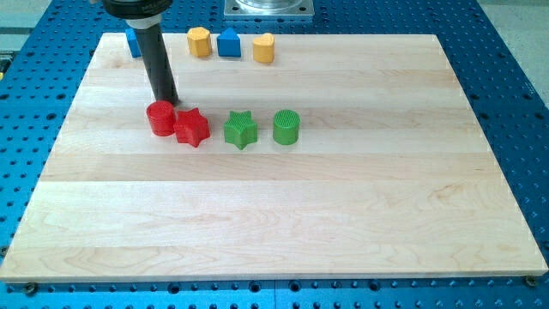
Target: Place the cube below the heart
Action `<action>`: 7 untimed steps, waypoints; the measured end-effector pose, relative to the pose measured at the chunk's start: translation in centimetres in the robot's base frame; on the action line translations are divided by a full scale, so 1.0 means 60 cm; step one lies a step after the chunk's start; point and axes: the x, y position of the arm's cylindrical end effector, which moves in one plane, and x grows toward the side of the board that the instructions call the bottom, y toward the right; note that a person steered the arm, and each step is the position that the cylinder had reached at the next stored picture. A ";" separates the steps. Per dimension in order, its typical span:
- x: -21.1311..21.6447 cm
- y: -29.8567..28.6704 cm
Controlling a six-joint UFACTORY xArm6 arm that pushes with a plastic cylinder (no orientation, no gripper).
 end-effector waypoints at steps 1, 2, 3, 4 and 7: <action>0.027 0.001; 0.039 -0.005; 0.045 -0.012; 0.020 -0.054; 0.019 -0.218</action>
